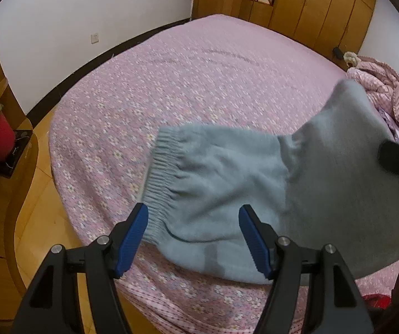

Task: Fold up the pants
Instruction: 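Lift the pants edge with the right tool and fold it over the stack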

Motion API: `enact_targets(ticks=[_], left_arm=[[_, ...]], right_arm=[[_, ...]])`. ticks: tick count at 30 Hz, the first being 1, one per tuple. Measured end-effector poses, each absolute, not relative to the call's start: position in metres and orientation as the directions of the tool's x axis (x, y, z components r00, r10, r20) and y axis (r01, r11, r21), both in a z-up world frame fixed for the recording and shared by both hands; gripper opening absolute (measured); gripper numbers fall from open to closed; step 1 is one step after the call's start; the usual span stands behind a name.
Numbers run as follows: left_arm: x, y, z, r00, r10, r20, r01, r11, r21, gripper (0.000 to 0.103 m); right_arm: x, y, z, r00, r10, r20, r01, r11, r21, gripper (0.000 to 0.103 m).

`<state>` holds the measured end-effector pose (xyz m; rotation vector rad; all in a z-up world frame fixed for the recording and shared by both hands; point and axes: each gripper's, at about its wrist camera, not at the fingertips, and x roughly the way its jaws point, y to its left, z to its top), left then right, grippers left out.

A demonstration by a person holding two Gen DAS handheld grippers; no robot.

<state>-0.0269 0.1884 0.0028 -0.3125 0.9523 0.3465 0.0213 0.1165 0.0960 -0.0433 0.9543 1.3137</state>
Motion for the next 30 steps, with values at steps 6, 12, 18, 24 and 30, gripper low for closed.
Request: enact_targets(ticks=[6, 12, 18, 24, 30], left_arm=[[-0.033, 0.209, 0.009, 0.544, 0.175, -0.821, -0.456, 0.883, -0.114, 0.071], [-0.042, 0.228, 0.000, 0.533, 0.181, -0.826, -0.490, 0.863, -0.126, 0.071], [-0.049, 0.238, -0.012, 0.527, 0.163, -0.834, -0.512, 0.845, -0.158, 0.071], [-0.063, 0.247, -0.015, 0.529, 0.173, -0.831, -0.552, 0.814, -0.181, 0.071], [-0.080, 0.253, 0.000, 0.560, 0.196, -0.805, -0.585, 0.782, -0.216, 0.071]], right_arm=[[0.024, 0.161, 0.068, -0.129, 0.754, -0.644, -0.792, 0.312, 0.524, 0.011], [0.013, 0.202, 0.041, -0.168, 0.709, -0.685, -0.795, 0.314, 0.519, 0.011], [0.009, 0.223, 0.019, -0.184, 0.663, -0.726, -0.807, 0.319, 0.497, 0.017], [0.004, 0.198, 0.043, -0.164, 0.717, -0.678, -0.818, 0.284, 0.499, 0.028], [0.003, 0.165, 0.046, -0.066, 0.704, -0.707, -0.833, 0.350, 0.427, 0.033]])
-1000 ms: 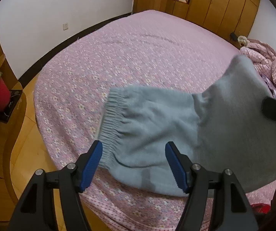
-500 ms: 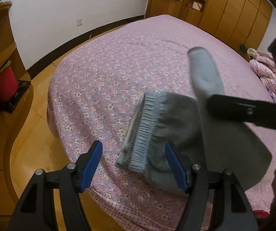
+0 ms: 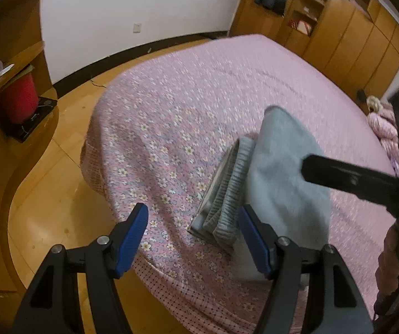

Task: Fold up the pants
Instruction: 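Lift the pants edge with the right tool and fold it over the stack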

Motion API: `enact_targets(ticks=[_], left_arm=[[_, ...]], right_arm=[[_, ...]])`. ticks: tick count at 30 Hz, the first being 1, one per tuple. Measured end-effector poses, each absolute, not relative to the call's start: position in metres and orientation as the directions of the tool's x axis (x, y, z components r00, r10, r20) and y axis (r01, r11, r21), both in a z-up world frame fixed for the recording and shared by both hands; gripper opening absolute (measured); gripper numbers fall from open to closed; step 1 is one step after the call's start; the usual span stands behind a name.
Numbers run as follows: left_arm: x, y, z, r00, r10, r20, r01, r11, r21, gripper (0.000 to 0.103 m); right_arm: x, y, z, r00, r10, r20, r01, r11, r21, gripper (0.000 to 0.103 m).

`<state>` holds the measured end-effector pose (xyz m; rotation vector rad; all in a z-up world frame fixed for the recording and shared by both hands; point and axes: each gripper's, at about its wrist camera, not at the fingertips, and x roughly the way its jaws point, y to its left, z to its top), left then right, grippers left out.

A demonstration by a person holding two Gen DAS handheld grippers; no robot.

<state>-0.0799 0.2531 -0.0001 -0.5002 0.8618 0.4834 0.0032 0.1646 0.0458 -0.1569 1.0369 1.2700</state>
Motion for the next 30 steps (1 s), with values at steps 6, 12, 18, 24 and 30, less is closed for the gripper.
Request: enact_targets(ticks=[6, 12, 18, 24, 30], left_arm=[[-0.078, 0.243, 0.010, 0.604, 0.119, -0.788, -0.533, 0.796, -0.288, 0.071], [-0.058, 0.223, -0.010, 0.586, 0.034, -0.809, -0.477, 0.822, -0.311, 0.050], [-0.058, 0.221, -0.009, 0.617, 0.014, -0.787, -0.451, 0.826, -0.339, 0.010], [-0.065, 0.237, -0.022, 0.598, 0.033, -0.801, -0.513, 0.784, -0.350, 0.010], [-0.055, 0.238, -0.047, 0.544, 0.067, -0.837, -0.540, 0.791, -0.287, 0.015]], right_arm=[[0.014, 0.131, 0.028, 0.005, 0.674, -0.739, -0.794, 0.452, 0.407, 0.033], [0.029, 0.110, 0.017, 0.028, 0.666, -0.746, -0.739, 0.516, 0.433, 0.033], [0.028, 0.111, 0.013, 0.031, 0.650, -0.759, -0.736, 0.529, 0.423, 0.036], [0.025, 0.126, -0.008, -0.014, 0.623, -0.782, -0.732, 0.527, 0.432, 0.044], [0.030, 0.129, -0.022, -0.035, 0.618, -0.785, -0.706, 0.541, 0.457, 0.049]])
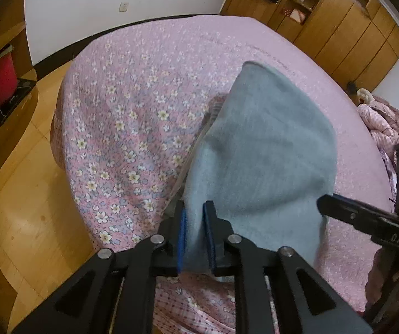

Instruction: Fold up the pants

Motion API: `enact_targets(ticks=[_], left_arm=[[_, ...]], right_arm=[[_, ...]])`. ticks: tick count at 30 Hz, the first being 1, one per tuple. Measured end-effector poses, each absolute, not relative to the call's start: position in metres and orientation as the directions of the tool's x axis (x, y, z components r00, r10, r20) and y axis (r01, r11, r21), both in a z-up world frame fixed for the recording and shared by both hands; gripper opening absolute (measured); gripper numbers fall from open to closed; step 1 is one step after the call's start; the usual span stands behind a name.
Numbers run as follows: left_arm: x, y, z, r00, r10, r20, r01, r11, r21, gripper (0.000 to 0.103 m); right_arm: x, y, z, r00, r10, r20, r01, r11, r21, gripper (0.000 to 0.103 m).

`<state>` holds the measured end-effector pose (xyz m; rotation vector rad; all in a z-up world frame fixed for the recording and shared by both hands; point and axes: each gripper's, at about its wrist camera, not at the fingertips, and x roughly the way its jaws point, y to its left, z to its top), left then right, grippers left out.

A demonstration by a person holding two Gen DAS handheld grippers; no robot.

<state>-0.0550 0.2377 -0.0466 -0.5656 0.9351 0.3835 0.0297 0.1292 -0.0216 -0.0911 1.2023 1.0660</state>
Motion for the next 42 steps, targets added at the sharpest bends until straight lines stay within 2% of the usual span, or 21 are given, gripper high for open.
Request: enact_targets(ticks=[5, 7, 9, 11, 17, 23, 24, 25, 26, 29, 31, 39, 42], left_arm=[[-0.054, 0.242, -0.026, 0.560, 0.071, -0.826, -0.493, 0.829, -0.263, 0.025], [-0.047, 0.247, -0.016, 0.582, 0.051, -0.811, -0.469, 0.836, -0.284, 0.034], [-0.040, 0.252, -0.014, 0.598, 0.028, -0.801, -0.447, 0.841, -0.304, 0.048], [-0.027, 0.253, -0.013, 0.598, -0.010, -0.801, -0.402, 0.861, -0.311, 0.053], [0.007, 0.252, -0.032, 0.534, -0.062, -0.843, -0.346, 0.894, -0.285, 0.058], [0.013, 0.261, -0.045, 0.533, -0.097, -0.841, -0.341, 0.885, -0.318, 0.073], [0.012, 0.264, -0.048, 0.533, -0.104, -0.840, -0.338, 0.884, -0.323, 0.075], [0.012, 0.266, -0.049, 0.532, -0.116, -0.839, -0.336, 0.880, -0.335, 0.075], [0.013, 0.269, -0.051, 0.532, -0.136, -0.836, -0.336, 0.873, -0.355, 0.075], [0.009, 0.271, -0.051, 0.545, -0.194, -0.816, -0.320, 0.851, -0.416, 0.060], [0.007, 0.268, -0.048, 0.548, -0.172, -0.819, -0.314, 0.865, -0.391, 0.055], [-0.009, 0.266, -0.033, 0.584, -0.132, -0.801, -0.349, 0.850, -0.395, 0.028], [-0.015, 0.260, -0.023, 0.604, -0.138, -0.785, -0.344, 0.843, -0.413, 0.022]], right_arm=[[0.031, 0.128, -0.024, -0.042, 0.629, -0.776, -0.690, 0.543, 0.478, 0.050], [0.031, 0.128, -0.025, -0.045, 0.631, -0.774, -0.683, 0.546, 0.485, 0.052], [0.035, 0.124, -0.027, -0.053, 0.637, -0.769, -0.672, 0.547, 0.499, 0.054], [0.036, 0.122, -0.030, -0.060, 0.644, -0.763, -0.658, 0.549, 0.515, 0.055], [0.042, 0.118, -0.038, -0.074, 0.671, -0.738, -0.621, 0.548, 0.561, 0.057], [0.041, 0.125, -0.038, -0.067, 0.691, -0.719, -0.627, 0.532, 0.570, 0.058], [0.040, 0.126, -0.037, -0.063, 0.693, -0.718, -0.630, 0.530, 0.567, 0.056], [0.039, 0.126, -0.036, -0.061, 0.698, -0.714, -0.635, 0.525, 0.567, 0.049], [0.038, 0.126, -0.034, -0.059, 0.704, -0.708, -0.640, 0.518, 0.568, 0.046], [0.040, 0.119, -0.029, -0.065, 0.727, -0.683, -0.635, 0.499, 0.591, 0.033], [0.043, 0.113, -0.024, -0.080, 0.744, -0.663, -0.624, 0.481, 0.616, 0.028], [0.041, 0.094, 0.012, -0.071, 0.773, -0.630, -0.667, 0.433, 0.606, 0.024], [0.048, 0.074, 0.028, -0.052, 0.788, -0.613, -0.670, 0.428, 0.607, 0.024]])
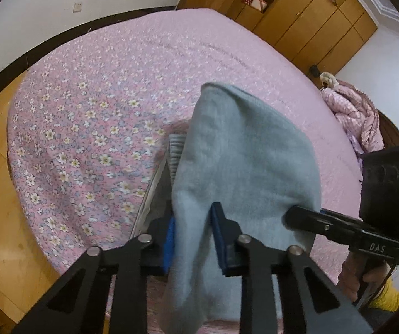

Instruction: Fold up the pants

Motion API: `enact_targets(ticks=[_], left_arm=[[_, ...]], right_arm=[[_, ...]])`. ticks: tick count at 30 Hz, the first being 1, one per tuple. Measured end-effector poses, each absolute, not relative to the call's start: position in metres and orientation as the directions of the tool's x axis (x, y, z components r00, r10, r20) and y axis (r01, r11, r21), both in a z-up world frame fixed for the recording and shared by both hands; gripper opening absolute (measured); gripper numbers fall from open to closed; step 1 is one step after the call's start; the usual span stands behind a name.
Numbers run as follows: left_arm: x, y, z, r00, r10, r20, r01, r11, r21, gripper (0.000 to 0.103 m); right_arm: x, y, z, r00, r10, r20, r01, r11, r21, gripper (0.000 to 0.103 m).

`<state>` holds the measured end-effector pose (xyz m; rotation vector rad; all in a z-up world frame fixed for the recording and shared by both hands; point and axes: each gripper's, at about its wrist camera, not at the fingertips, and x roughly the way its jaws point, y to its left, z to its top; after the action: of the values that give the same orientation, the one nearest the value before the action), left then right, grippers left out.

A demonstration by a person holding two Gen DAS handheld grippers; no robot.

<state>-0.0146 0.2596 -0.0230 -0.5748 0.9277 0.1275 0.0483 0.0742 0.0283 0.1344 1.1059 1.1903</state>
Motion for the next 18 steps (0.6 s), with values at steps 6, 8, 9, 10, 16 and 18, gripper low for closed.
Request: enact_targets(ticks=[6, 8, 9, 10, 16, 18], left_arm=[[-0.004, 0.233, -0.004, 0.649, -0.187, -0.738, -0.285, 0.839, -0.464, 0.021], [0.004, 0.223, 0.003, 0.664, -0.210, -0.718, -0.263, 0.833, -0.487, 0.021], [0.010, 0.216, 0.006, 0.672, -0.224, -0.706, -0.248, 0.831, -0.499, 0.021], [0.015, 0.211, 0.009, 0.677, -0.235, -0.698, -0.234, 0.830, -0.507, 0.021], [0.065, 0.165, 0.019, 0.668, -0.305, -0.679, -0.151, 0.837, -0.526, 0.021], [0.081, 0.151, 0.019, 0.658, -0.326, -0.678, -0.127, 0.841, -0.526, 0.021]], right_arm=[[0.066, 0.029, 0.060, 0.016, 0.797, -0.604, -0.681, 0.451, 0.577, 0.024], [0.074, 0.007, 0.068, 0.040, 0.792, -0.609, -0.683, 0.466, 0.562, 0.024], [0.078, -0.003, 0.071, 0.053, 0.788, -0.613, -0.683, 0.476, 0.553, 0.024], [0.082, -0.012, 0.074, 0.066, 0.782, -0.619, -0.682, 0.488, 0.544, 0.024], [0.117, -0.063, 0.080, 0.116, 0.760, -0.639, -0.652, 0.543, 0.528, 0.024], [0.130, -0.085, 0.079, 0.131, 0.751, -0.647, -0.635, 0.565, 0.527, 0.024]])
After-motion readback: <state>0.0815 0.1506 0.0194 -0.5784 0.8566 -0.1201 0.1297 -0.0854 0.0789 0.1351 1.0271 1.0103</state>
